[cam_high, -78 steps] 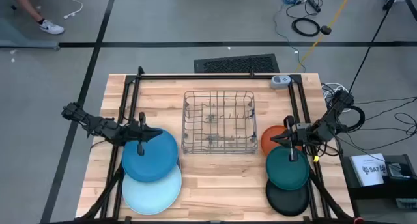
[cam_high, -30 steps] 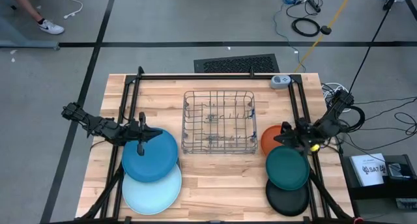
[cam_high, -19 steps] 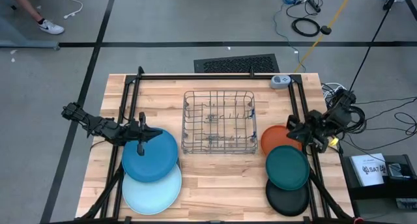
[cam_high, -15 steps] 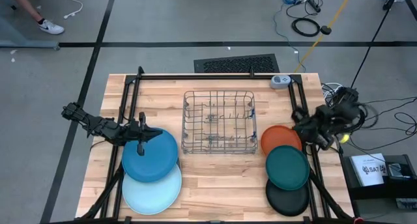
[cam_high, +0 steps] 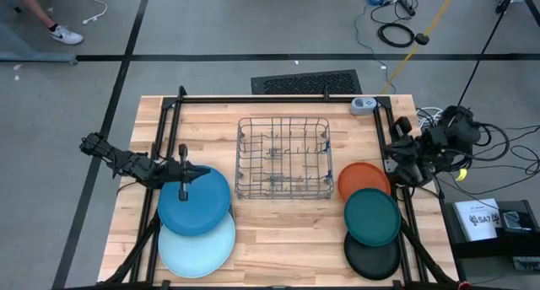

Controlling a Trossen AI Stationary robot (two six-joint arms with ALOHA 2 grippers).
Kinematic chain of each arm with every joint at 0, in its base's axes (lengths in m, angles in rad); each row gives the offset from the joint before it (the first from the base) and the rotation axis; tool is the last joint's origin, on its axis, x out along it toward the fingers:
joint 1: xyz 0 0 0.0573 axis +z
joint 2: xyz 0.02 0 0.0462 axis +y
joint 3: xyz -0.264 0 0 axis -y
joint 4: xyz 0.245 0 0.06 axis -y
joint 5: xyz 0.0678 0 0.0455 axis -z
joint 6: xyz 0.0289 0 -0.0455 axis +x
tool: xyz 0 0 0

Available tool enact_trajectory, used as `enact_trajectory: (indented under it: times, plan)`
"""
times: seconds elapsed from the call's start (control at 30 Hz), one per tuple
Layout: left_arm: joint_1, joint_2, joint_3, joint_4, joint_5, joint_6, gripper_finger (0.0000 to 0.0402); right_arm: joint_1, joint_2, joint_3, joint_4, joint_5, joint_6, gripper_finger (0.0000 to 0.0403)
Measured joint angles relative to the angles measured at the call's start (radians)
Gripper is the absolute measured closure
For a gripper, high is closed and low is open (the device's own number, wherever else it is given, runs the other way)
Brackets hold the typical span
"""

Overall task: Sort dishes
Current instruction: Put the blue plate into the dish rack

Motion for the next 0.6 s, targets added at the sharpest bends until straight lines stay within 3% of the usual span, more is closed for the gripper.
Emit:
enact_trajectory:
  times: [0.17,0.3,0.5,0.6]
  plan:
    - [0.002,0.0,-0.004,0.086,-0.002,0.095,0.0401,-0.01,0.107,0.0,0.079,0.023,-0.028,0.0394]
    - [0.002,0.0,-0.003,0.194,0.004,0.061,0.0401,-0.051,0.231,0.0,0.208,0.025,-0.117,0.0394]
    - [0.002,0.0,-0.002,0.349,-0.022,0.057,0.0401,-0.149,0.481,0.001,0.457,0.023,-0.218,0.0394]
    - [0.002,0.0,-0.002,0.395,-0.022,0.056,0.0401,-0.207,0.608,0.046,0.477,0.023,-0.225,0.0394]
